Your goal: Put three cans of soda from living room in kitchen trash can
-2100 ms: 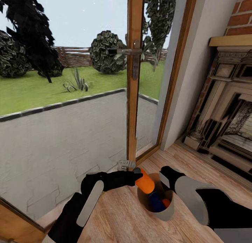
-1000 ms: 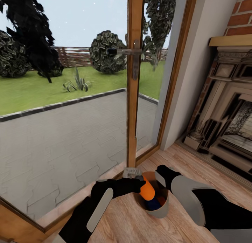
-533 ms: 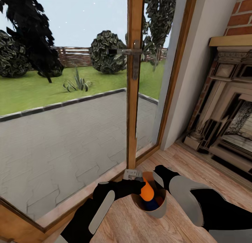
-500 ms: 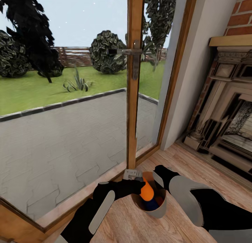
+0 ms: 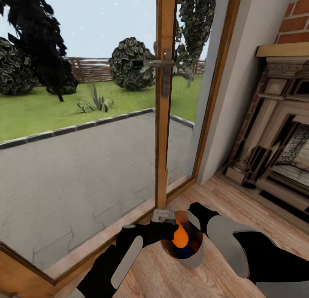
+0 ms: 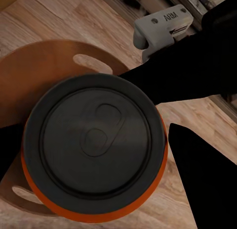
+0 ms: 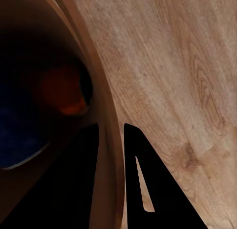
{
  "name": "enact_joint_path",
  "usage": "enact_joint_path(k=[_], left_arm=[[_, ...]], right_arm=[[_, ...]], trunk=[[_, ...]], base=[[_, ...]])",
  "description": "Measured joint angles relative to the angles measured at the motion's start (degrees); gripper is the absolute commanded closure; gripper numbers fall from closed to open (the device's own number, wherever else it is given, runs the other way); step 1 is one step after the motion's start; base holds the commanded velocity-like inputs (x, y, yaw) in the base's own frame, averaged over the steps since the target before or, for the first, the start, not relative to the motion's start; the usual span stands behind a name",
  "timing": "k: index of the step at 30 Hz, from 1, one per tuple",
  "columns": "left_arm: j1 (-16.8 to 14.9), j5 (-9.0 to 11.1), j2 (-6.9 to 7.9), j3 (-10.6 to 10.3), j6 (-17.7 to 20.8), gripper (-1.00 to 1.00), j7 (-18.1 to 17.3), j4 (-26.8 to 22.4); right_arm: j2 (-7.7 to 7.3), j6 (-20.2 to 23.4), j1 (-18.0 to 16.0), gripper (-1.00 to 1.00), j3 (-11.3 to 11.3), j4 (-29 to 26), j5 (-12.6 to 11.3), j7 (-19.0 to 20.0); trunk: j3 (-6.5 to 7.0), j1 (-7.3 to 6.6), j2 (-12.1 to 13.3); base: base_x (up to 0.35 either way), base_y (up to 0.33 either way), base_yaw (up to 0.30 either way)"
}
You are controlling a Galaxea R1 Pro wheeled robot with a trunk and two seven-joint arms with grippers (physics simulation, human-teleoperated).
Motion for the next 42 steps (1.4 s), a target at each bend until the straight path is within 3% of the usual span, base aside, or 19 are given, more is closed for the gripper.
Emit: enact_joint_path(k=[25, 42], left_arm=[[-2.1, 0.0, -0.39, 0.0, -3.6, 1.0, 0.0, 6.1], [-3.4, 0.1, -0.67, -0.2, -5.5, 1.0, 0.0, 8.9]], right_arm=[[0.41, 0.0, 0.0, 1.0, 0.0, 0.0, 0.0, 0.0], [0.65, 0.1, 0.0, 1.0, 0.4, 0.1, 0.2, 3.4]], trunk=[[0.0, 0.0, 0.0], [0.0, 0.0, 0.0]], base=[[0.0, 0.0, 0.0], [0.0, 0.0, 0.0]])
